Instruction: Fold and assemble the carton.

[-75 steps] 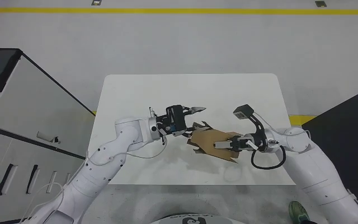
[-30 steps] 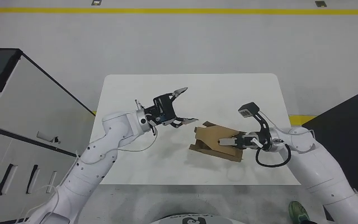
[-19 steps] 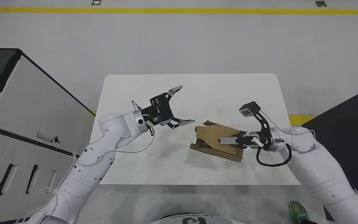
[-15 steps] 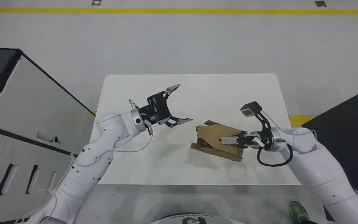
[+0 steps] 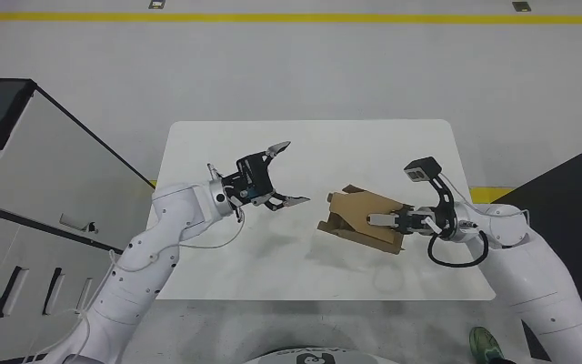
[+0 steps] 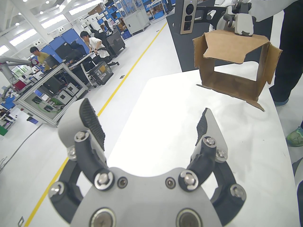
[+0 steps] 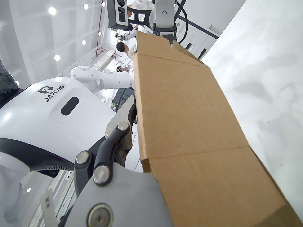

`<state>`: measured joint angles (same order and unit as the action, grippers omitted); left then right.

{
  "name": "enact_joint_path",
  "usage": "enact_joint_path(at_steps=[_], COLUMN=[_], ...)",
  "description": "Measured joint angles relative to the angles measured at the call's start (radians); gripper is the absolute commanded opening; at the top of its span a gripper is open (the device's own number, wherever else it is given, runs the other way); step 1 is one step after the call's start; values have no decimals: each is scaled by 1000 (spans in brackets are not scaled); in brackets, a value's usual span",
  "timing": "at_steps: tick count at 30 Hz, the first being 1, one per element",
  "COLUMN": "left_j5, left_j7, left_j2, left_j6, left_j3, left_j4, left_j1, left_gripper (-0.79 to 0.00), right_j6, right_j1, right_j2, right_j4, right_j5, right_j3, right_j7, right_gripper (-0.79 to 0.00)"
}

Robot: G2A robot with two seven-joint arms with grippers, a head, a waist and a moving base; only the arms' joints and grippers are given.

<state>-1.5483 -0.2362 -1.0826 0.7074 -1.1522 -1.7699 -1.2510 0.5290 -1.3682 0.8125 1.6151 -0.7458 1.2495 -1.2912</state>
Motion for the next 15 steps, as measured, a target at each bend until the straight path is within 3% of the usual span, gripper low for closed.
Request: enact_joint_path(at_steps=[3,5,7,12,15], left_j5=[16,32,75,159,200], left_j7=[26,68,100,195,264], left_j2=[0,3,6,13,17], left_j6=[-2,21,46,86,103], left_j3=[-6,-20,-40,-79,-93], left_j4=[2,-2,-4,-15,-24], left_j1=[-5,0,-1,-10,-15], left_gripper=[0,-95,-225,-785,-785], right_j6=[7,18,16,11,11], right_j1=[0,3,4,8,16], right_j2=[0,-2,-5,-14,-18], right_j4=[4,12,28,60,73], right_j5=[28,46,59,67,56], right_j3=[10,28,40,50,44], right_j7=[20,20,15,11,11], right_gripper=[-785,-785,-785,-785,-785])
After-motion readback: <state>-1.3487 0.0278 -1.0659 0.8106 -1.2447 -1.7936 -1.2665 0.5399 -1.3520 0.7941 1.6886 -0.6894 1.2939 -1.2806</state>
